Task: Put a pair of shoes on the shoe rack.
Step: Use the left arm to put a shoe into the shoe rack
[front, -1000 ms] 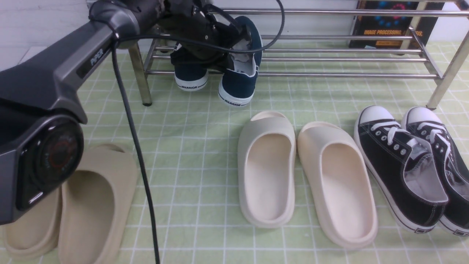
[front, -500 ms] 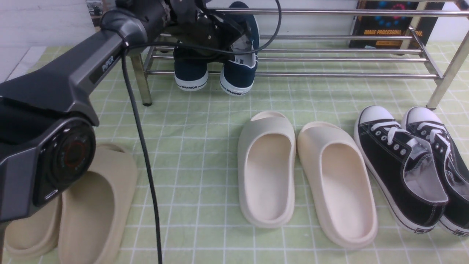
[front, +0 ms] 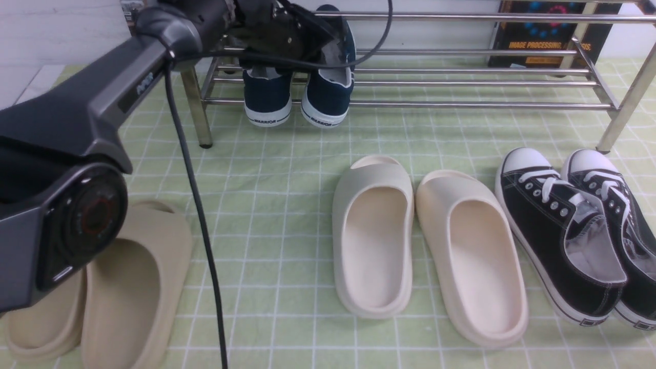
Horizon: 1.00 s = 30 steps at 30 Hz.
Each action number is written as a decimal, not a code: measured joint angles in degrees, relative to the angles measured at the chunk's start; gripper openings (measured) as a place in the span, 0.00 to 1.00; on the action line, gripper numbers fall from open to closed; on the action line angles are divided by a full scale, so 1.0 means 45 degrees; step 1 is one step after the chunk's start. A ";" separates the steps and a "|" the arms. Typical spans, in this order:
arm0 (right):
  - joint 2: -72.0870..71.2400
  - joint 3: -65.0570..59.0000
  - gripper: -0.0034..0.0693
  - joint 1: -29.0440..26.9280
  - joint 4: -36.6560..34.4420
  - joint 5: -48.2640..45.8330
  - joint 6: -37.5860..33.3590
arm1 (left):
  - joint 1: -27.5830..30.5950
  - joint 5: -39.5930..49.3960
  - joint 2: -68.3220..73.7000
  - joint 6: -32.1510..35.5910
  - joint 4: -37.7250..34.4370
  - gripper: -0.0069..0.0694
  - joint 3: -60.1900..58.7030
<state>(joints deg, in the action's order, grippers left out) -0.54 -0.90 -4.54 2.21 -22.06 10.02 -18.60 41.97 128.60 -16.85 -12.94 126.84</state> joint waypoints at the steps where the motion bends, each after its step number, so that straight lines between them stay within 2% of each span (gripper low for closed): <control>1: 0.0000 0.0000 0.38 0.0000 0.0000 0.0000 0.0000 | 0.0000 0.0080 -0.0078 0.0000 0.0072 0.39 0.0007; 5: 0.0000 0.0000 0.38 0.0000 0.0000 0.0000 0.0000 | 0.0000 0.1423 -0.0978 0.0030 0.1090 0.40 0.0016; 8: 0.0000 0.0000 0.38 0.0000 0.0000 0.0000 0.0000 | 0.0000 0.3120 -0.1732 0.0360 0.1897 0.31 0.0031; 9: 0.0000 0.0000 0.38 0.0000 0.0000 0.0000 0.0000 | 0.0000 0.3442 -0.1798 0.0442 0.1948 0.29 0.0044; 12: 0.0000 0.0000 0.38 0.0000 0.0000 0.0000 0.0000 | 0.0000 0.4962 -0.2080 0.1102 0.2040 0.12 0.0088; 14: 0.0000 0.0000 0.38 0.0000 0.0000 0.0000 0.0000 | 0.0000 0.5378 -0.2026 0.1250 0.1861 0.07 0.0057; 19: 0.0000 0.0000 0.38 0.0000 0.0000 0.0000 0.0000 | 0.0000 0.5307 -0.1457 0.1337 0.1031 0.07 -0.0134; 30: 0.0000 0.0000 0.38 0.0000 0.0000 0.0000 0.0000 | 0.0000 0.3342 0.0510 0.1340 -0.0246 0.07 -0.0240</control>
<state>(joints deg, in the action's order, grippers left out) -0.54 -0.90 -4.54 2.21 -22.06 10.02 -18.60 57.01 130.90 -10.82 -14.05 125.75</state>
